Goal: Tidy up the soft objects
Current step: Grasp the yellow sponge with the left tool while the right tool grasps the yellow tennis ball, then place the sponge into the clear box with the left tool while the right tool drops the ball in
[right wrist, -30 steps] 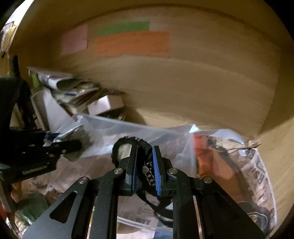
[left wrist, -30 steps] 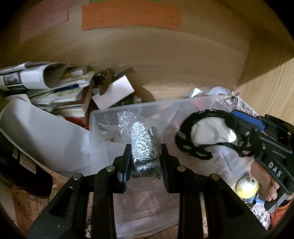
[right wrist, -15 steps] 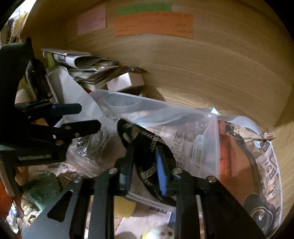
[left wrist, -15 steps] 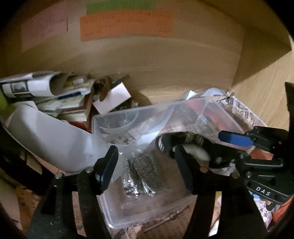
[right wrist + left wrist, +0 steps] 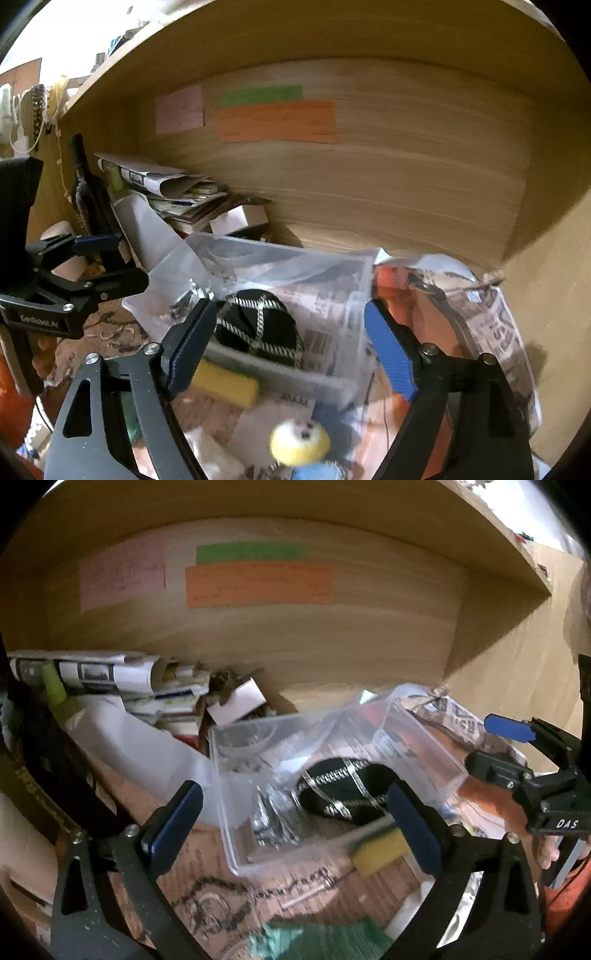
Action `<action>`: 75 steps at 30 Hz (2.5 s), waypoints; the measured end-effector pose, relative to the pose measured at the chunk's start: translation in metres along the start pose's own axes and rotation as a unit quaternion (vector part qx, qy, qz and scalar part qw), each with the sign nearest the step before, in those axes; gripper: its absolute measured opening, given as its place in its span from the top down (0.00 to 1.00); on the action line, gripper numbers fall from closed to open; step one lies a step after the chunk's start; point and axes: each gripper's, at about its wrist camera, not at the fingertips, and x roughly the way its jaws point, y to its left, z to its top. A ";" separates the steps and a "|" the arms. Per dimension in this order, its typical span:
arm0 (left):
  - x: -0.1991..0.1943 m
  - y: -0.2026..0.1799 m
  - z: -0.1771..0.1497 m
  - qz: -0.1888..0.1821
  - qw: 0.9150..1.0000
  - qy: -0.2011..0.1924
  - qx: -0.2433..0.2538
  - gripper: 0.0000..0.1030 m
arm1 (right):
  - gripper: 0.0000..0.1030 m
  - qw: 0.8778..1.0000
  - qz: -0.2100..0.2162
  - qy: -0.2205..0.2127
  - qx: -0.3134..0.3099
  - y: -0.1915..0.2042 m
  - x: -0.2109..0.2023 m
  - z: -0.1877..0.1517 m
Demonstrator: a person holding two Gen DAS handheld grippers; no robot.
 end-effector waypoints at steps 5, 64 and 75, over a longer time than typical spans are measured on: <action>0.005 -0.012 -0.021 -0.018 0.999 0.027 0.003 0.01 | 0.22 0.999 -0.005 0.032 0.017 -0.006 -0.001 -0.028; -0.012 -0.006 -0.005 -0.022 1.000 0.007 -0.015 0.67 | 0.60 1.000 -0.006 -0.005 0.009 -0.011 0.003 -0.009; 0.037 0.020 -0.014 -0.014 0.997 0.070 -0.032 0.67 | 0.60 0.999 -0.021 0.047 0.005 -0.018 0.049 -0.015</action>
